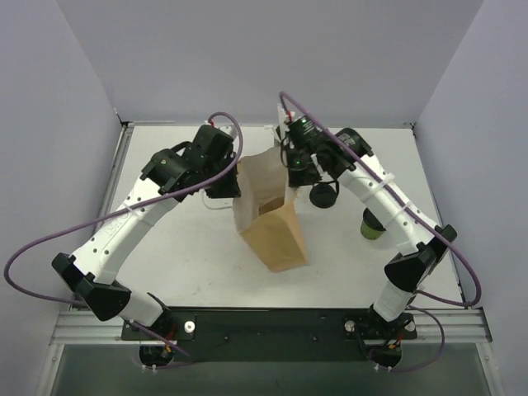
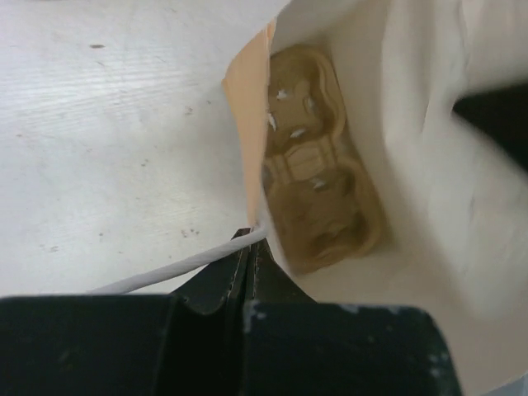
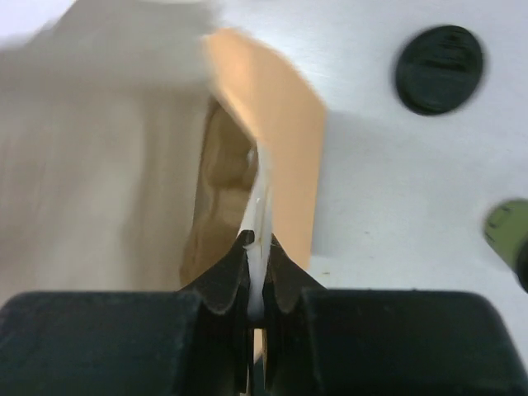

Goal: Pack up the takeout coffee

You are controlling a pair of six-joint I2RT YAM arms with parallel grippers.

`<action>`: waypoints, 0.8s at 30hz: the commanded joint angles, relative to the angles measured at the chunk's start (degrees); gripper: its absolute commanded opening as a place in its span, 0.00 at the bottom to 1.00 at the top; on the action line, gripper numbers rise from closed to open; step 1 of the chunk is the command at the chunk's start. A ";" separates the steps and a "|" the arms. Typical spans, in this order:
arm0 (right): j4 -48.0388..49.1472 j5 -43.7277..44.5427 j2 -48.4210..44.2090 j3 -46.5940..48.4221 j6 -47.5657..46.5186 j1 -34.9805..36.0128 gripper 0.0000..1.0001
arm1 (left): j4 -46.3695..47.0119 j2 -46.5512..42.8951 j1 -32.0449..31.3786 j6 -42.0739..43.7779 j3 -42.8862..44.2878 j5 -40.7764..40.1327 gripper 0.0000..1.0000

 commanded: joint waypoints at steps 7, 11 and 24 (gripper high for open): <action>-2.44 -0.57 -2.11 -2.45 0.80 2.86 0.00 | 2.69 -3.66 10.04 1.53 -2.89 3.19 0.00; -0.95 2.94 -3.34 -5.52 0.63 -0.17 0.00 | 5.15 -3.65 10.93 4.51 -1.74 6.43 0.00; 35.85 -8.83 -22.58 -43.64 9.42 5.25 0.29 | 31.68 -20.95 8.30 20.15 -16.15 16.29 0.00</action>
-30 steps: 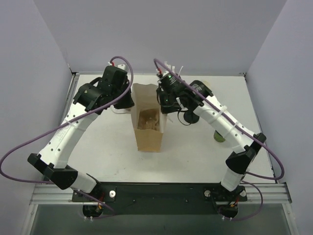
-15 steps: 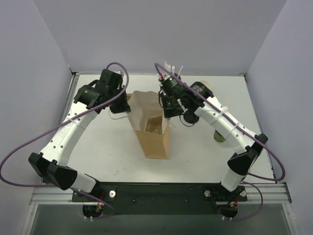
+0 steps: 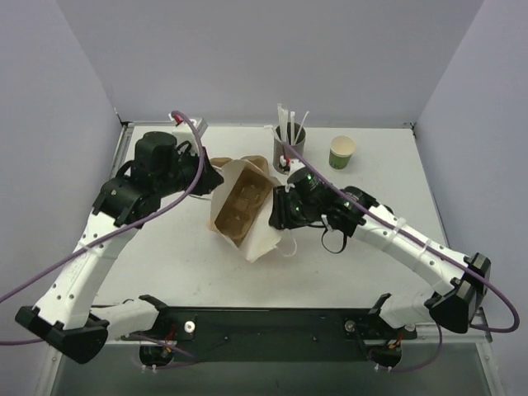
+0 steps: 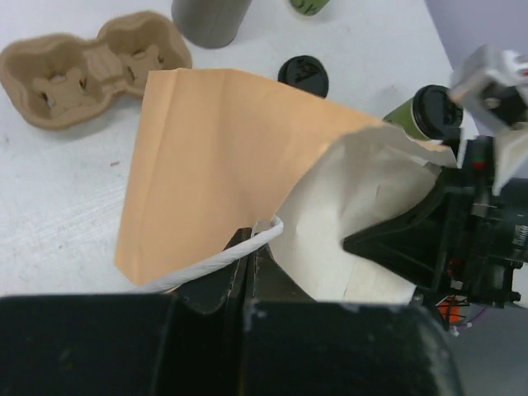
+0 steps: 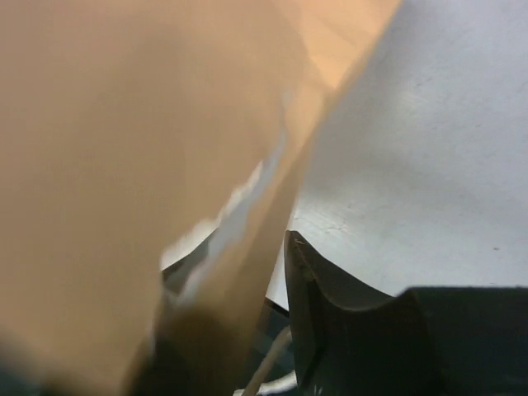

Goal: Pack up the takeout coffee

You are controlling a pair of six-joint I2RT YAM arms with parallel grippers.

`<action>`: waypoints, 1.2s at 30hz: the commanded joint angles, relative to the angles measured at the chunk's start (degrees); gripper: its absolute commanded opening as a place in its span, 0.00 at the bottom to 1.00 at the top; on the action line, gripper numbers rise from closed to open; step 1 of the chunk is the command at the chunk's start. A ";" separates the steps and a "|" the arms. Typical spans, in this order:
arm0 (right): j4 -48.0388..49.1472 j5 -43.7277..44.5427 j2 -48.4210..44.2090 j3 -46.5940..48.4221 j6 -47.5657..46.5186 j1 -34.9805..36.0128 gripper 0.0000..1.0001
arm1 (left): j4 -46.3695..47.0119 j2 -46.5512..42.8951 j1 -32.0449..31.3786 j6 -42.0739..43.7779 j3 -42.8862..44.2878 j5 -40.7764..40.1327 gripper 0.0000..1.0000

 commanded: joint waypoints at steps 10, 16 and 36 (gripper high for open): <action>16.87 -2.83 -6.40 -15.02 2.77 3.89 0.40 | 33.41 -19.83 -4.38 16.90 -20.95 4.62 0.00; 16.26 0.69 -6.57 -15.20 1.10 5.03 0.42 | 34.65 -21.15 -4.56 17.25 -22.45 4.45 0.00; 17.13 3.68 -23.27 -6.94 -8.30 4.95 0.89 | 13.38 -8.15 -4.47 17.33 -5.76 -1.79 0.00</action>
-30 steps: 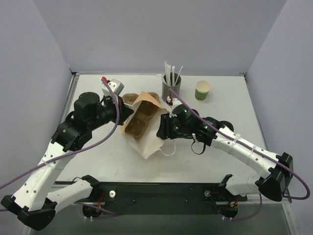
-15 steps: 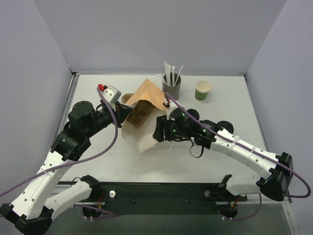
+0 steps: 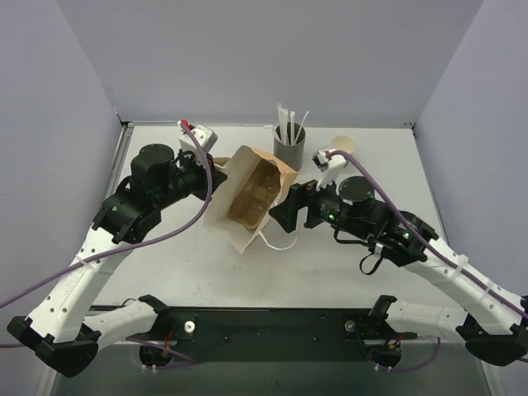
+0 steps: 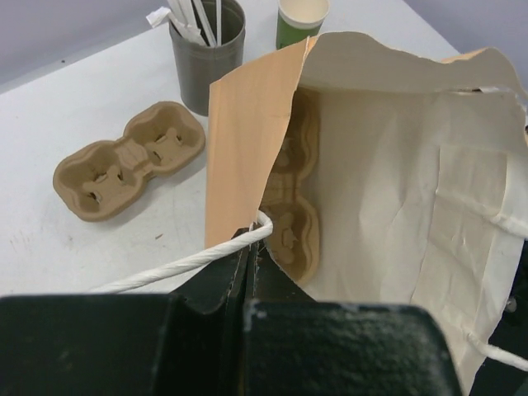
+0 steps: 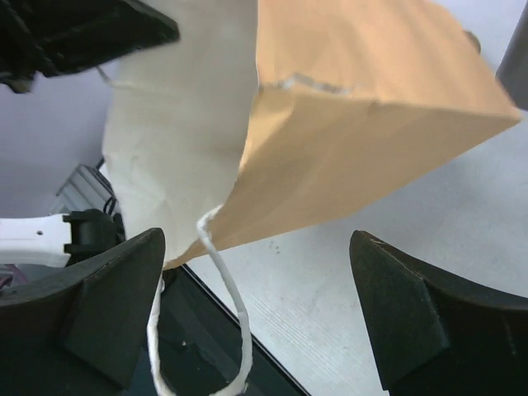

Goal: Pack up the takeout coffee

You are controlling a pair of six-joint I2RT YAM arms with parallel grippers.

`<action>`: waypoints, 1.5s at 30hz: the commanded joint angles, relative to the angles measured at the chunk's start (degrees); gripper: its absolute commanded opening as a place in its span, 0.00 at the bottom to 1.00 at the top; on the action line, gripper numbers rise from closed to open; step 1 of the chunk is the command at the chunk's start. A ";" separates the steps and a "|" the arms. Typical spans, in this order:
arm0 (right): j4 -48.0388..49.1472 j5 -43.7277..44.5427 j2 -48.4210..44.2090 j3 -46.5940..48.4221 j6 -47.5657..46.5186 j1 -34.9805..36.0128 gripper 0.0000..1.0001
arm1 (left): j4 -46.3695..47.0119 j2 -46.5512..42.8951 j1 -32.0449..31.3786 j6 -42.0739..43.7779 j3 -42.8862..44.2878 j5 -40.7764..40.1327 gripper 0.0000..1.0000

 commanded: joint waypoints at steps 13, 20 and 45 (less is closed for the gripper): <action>-28.98 21.15 7.98 15.45 8.95 -21.59 0.95 | -18.72 9.73 0.61 3.51 17.57 -0.24 0.00; -34.45 18.68 12.21 6.94 11.94 -38.04 0.95 | -24.35 10.44 0.61 4.58 21.27 3.28 0.00; -29.61 13.76 23.90 0.42 8.34 -51.67 0.95 | -22.95 7.27 -0.18 1.85 18.46 9.26 0.00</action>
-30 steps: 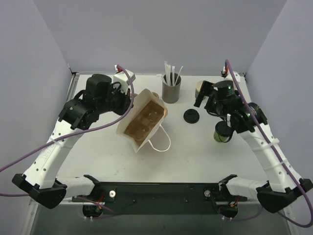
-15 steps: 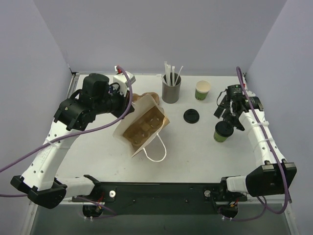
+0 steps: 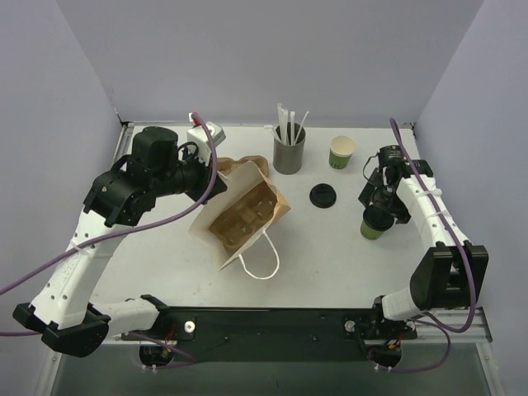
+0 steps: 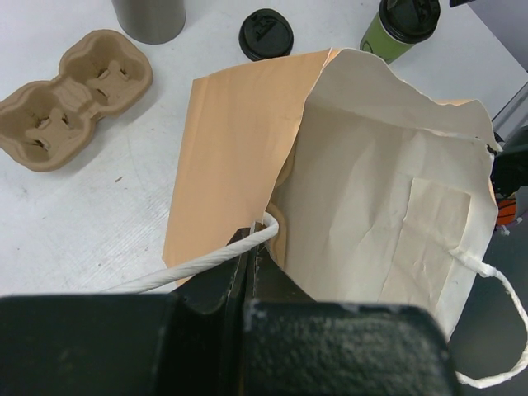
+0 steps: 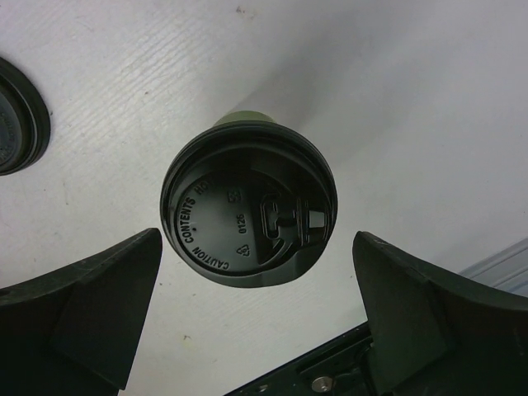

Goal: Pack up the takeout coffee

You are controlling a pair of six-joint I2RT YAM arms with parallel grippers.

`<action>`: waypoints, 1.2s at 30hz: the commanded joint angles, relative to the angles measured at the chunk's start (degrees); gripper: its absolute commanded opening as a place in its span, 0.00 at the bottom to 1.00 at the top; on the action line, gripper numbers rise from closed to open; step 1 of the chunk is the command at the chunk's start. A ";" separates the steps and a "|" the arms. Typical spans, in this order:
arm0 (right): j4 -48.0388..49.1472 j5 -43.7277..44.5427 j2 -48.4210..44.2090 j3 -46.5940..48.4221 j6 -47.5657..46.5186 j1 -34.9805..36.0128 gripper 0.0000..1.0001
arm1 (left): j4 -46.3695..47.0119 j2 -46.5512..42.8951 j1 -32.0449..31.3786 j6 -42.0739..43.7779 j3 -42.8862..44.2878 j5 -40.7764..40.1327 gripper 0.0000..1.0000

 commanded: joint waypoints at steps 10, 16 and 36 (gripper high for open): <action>3.26 -2.47 -0.54 -5.96 0.78 -1.73 0.91 | 1.60 -1.05 -0.82 -0.01 -0.37 0.88 0.00; 4.05 -3.27 -0.45 -7.55 1.05 -1.74 0.81 | 1.51 -0.96 -0.91 0.16 -0.37 0.10 0.00; 6.16 -13.37 -8.71 -13.52 5.26 -2.00 0.94 | 1.16 -0.61 -1.79 0.60 -0.02 -1.22 0.00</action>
